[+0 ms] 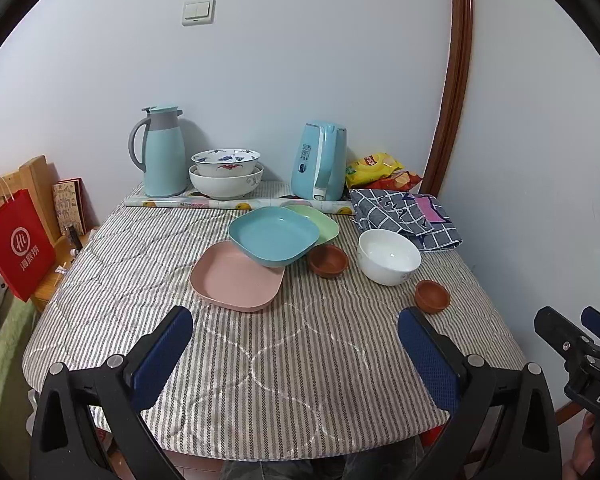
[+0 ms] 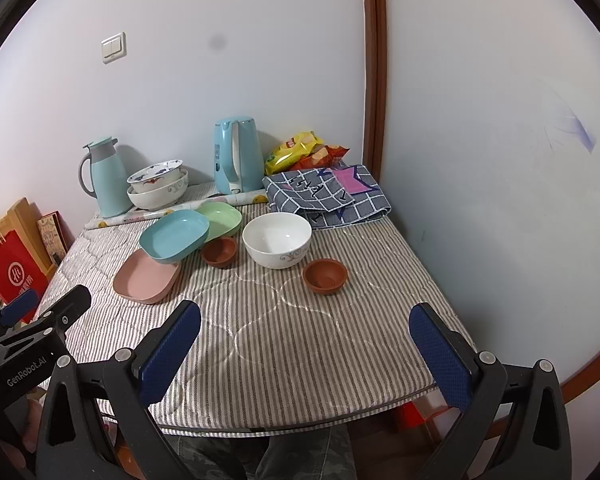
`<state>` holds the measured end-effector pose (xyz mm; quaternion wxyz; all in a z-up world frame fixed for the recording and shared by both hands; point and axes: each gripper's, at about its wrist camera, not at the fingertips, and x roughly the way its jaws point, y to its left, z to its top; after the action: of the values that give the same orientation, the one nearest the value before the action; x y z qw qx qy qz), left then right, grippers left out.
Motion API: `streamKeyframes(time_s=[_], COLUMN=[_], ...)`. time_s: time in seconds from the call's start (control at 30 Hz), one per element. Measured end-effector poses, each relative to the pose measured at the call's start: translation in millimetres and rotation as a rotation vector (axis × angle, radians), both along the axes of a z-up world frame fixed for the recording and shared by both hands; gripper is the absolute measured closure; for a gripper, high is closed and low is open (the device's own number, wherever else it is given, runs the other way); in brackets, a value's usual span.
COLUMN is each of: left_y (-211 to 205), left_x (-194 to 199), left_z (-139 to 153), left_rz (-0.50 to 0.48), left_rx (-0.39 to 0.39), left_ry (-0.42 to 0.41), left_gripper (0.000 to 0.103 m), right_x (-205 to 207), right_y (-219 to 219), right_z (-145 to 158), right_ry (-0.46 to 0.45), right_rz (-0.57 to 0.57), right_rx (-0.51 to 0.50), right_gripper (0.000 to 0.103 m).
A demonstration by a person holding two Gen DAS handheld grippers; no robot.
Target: Organize plates and bowls
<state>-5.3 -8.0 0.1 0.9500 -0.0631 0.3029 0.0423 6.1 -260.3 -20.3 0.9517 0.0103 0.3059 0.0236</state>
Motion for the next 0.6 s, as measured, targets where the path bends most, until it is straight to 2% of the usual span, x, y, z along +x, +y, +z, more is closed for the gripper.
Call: streamKeyframes(time_s=[0.6], left_y=[1.1], left_x=[1.4], left_z=[2.7], left_rz=[0.004], left_rx=[-0.006], left_ry=[0.000], left_gripper=[0.000], right_x=[-3.1], right_y=[0.2], right_z=[0.3], right_ry=[-0.007], right_rz=[0.004], right_rx=[0.006], right_gripper=[0.000])
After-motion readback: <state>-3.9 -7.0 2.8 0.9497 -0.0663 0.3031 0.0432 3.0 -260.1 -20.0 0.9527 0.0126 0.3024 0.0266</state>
